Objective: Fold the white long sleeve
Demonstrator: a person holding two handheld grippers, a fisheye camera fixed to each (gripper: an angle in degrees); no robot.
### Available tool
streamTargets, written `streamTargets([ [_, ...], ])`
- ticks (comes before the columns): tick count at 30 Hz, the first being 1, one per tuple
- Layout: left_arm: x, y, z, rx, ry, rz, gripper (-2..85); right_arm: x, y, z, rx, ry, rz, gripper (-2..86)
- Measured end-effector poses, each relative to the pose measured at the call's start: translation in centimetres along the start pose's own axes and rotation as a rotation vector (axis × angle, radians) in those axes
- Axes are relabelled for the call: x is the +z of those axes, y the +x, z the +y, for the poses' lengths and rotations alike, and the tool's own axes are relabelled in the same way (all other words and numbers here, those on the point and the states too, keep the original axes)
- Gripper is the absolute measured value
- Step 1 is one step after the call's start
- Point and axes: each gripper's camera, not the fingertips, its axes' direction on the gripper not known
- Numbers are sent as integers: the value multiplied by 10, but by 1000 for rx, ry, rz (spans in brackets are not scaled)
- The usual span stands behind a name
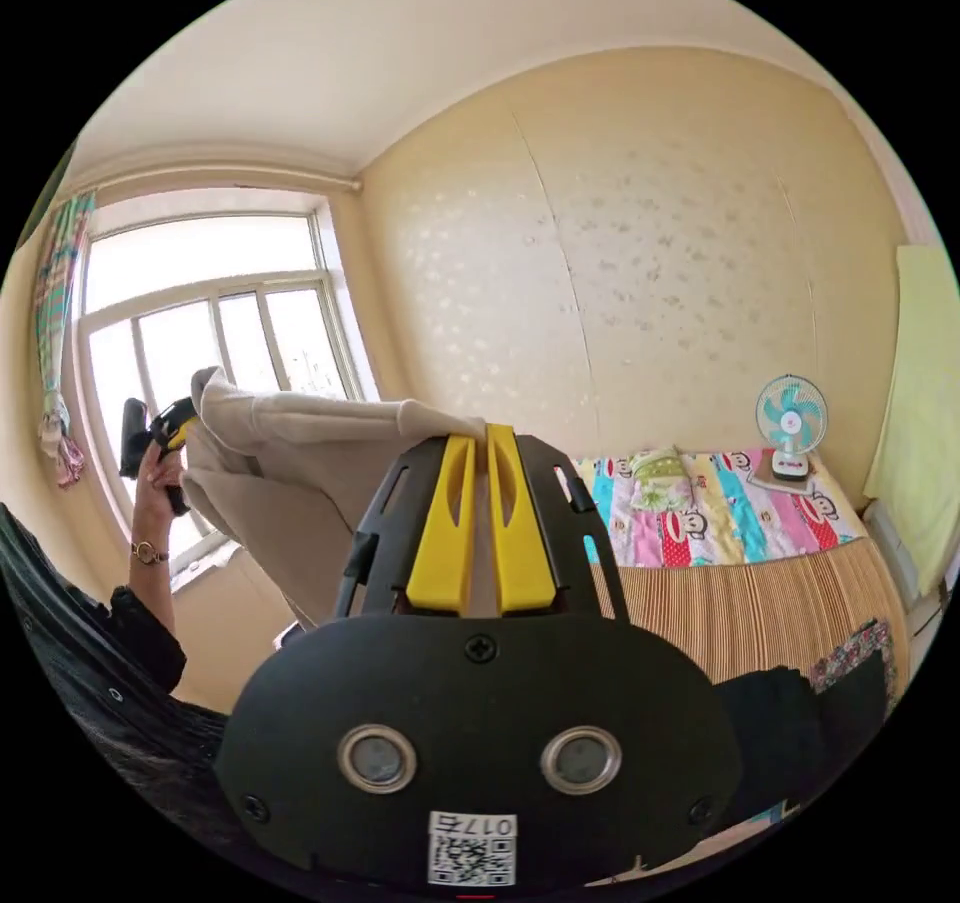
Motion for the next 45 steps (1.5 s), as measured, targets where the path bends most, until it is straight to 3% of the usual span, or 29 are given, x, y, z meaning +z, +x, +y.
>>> streamTargets([
  [5,-36,10,10,64,200,-41,-1,-51,-33,-21,-137,260,102,18],
  [13,-43,39,-103,160,222,-39,1,-92,-5,-72,-111,382,137,20],
  [16,5,10,-158,172,124,-128,5,-49,34,-103,-38,226,210,21],
  [18,56,-36,-182,115,31,-190,9,29,75,-111,-38,42,324,23],
  [20,150,-128,-203,12,-137,-253,20,113,117,-103,-41,-144,418,27],
  [22,232,-212,-203,-46,-267,-334,38,212,171,-81,-24,-340,472,36],
  [24,304,-294,-184,-91,-404,-441,59,343,257,-24,63,-656,545,66],
  [27,367,-398,-123,-259,-627,-502,59,422,328,68,228,-909,535,65],
  [30,379,-441,-34,-334,-779,-390,56,441,342,167,243,-1047,452,63],
  [34,384,-464,110,-309,-1193,-423,51,442,334,293,141,-1267,379,60],
  [36,369,-471,169,-356,-1398,-426,45,430,332,375,59,-1512,354,45],
  [38,317,-454,174,-351,-1259,-366,29,403,331,418,-39,-1628,409,28],
  [39,308,-451,174,-359,-1273,-354,21,377,324,415,-140,-1515,458,21],
  [43,266,-441,167,-462,-1488,-197,1,334,326,428,-214,-1683,515,10],
  [45,238,-449,140,-514,-1434,-221,6,311,338,423,-187,-1712,492,7],
])
